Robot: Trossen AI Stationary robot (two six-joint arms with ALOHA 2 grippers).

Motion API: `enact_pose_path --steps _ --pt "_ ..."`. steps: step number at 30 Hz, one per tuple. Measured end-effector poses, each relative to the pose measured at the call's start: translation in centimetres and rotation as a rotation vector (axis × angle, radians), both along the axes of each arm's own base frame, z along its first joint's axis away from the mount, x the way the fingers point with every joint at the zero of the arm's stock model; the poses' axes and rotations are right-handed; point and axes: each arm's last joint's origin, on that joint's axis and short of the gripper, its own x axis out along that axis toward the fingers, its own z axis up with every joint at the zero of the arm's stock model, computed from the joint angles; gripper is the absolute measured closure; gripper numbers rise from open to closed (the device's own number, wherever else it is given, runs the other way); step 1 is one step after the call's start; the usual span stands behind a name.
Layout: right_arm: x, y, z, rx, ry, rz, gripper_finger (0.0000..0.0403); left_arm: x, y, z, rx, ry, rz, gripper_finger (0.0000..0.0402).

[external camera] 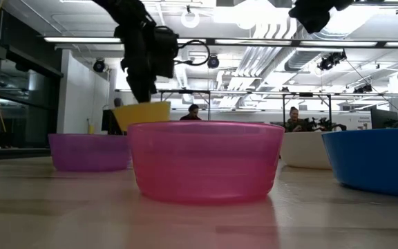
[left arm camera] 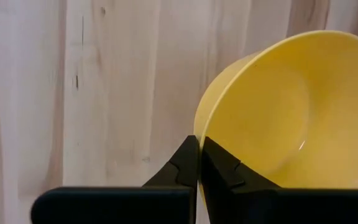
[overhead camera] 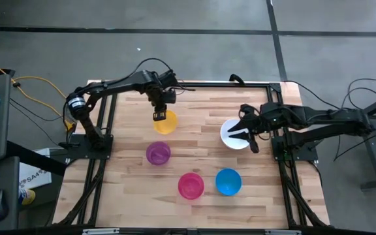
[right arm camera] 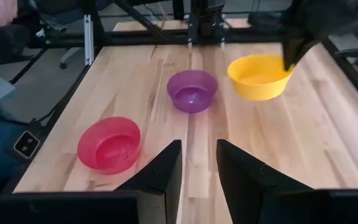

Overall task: Nest bowls inside each other
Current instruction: Stack the yellow bowl on top of the white bowl

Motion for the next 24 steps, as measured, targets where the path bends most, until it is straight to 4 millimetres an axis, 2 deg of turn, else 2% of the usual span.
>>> enact_pose_path --steps 4,10,18,24 --pt "1.5 0.0 -0.8 0.003 0.030 0.025 0.0309 1.8 -0.2 1.3 -0.009 0.029 -0.032 0.0401" --pt "3.0 0.1 -1.9 -0.011 0.069 0.052 0.0309 5.2 0.1 1.9 -0.017 0.043 -0.080 0.0401" --pt "3.4 0.1 -2.1 -0.026 0.059 0.085 0.0309 8.0 0.8 1.7 -0.051 0.012 -0.097 0.0401" --pt "3.5 0.1 -2.0 -0.042 0.049 0.093 0.0309 9.3 0.7 1.8 -0.065 0.031 -0.110 0.0401"
